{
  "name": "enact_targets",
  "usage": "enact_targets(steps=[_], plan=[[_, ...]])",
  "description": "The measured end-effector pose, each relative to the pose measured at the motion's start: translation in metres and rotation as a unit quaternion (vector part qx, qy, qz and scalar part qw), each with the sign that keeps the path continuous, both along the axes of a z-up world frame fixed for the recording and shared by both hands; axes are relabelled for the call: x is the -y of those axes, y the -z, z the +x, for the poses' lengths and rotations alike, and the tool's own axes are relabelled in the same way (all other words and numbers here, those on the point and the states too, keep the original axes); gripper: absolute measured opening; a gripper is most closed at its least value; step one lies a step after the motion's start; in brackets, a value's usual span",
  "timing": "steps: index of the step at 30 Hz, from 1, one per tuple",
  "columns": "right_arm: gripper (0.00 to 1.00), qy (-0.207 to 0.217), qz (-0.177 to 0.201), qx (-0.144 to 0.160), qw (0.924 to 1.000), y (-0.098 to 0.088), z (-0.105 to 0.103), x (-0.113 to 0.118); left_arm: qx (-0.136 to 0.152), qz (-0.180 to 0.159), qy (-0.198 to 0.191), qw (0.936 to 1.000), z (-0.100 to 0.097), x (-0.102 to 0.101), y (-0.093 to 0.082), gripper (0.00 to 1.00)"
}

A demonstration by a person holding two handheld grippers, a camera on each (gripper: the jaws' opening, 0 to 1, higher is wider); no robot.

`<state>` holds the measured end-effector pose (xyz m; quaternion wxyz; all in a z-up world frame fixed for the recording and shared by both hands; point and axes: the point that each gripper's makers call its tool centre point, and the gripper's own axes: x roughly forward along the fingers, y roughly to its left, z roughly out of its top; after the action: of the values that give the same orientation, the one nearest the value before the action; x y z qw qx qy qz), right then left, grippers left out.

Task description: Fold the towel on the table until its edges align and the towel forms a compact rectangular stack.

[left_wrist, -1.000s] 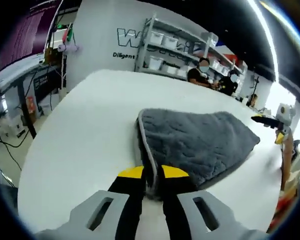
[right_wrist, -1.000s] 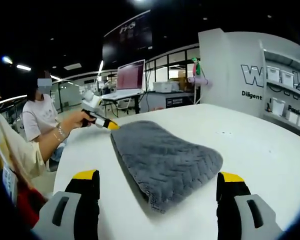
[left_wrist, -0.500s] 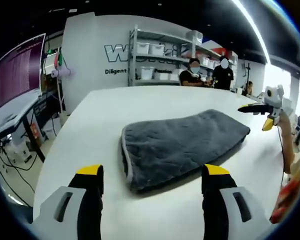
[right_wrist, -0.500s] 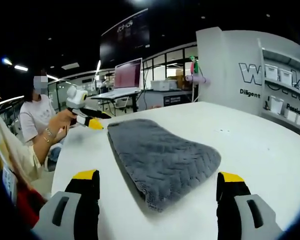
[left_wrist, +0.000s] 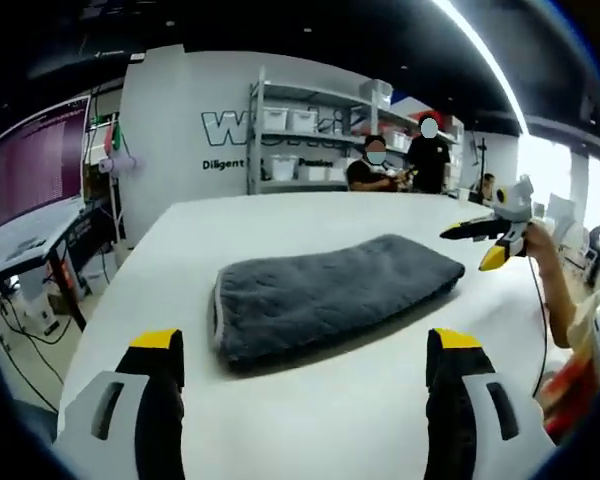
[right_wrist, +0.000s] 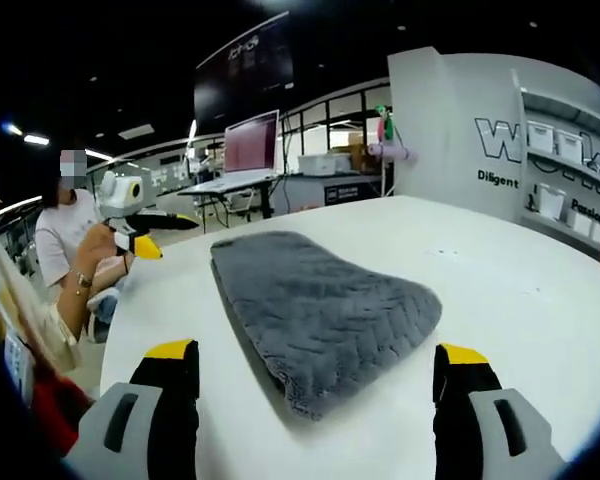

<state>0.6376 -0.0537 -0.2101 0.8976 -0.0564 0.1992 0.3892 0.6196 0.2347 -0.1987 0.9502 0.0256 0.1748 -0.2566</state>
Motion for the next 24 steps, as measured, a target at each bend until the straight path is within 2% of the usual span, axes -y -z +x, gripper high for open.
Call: enact_targets(steps=[5,11,16,21,24], plan=[[0.99,0.004,0.002,-0.013,0.9999,0.004,0.003,0.002,0.004,-0.011,0.008,0.9999,-0.017,0.013,0.009,0.99],[0.99,0.004,0.009,-0.026,0.9996,0.007,0.006,-0.001,-0.010,-0.010,0.016,0.9998,-0.032,0.018,0.024,0.99],[0.97,0.010,0.024,-0.027,0.9993,-0.001,0.007,-0.004,-0.015,-0.002,0.023,0.9996,-0.041,0.020,0.030,0.99],[0.79,0.024,0.048,-0.024,0.9983,-0.016,0.009,0.001,-0.011,-0.006,0.035,0.9993,-0.045,0.026,0.029,0.99],[0.67,0.036,0.051,-0.026,0.9977,-0.019,0.013,0.004,-0.007,-0.012,0.042,0.9990,-0.046,0.029,0.027,0.99]])
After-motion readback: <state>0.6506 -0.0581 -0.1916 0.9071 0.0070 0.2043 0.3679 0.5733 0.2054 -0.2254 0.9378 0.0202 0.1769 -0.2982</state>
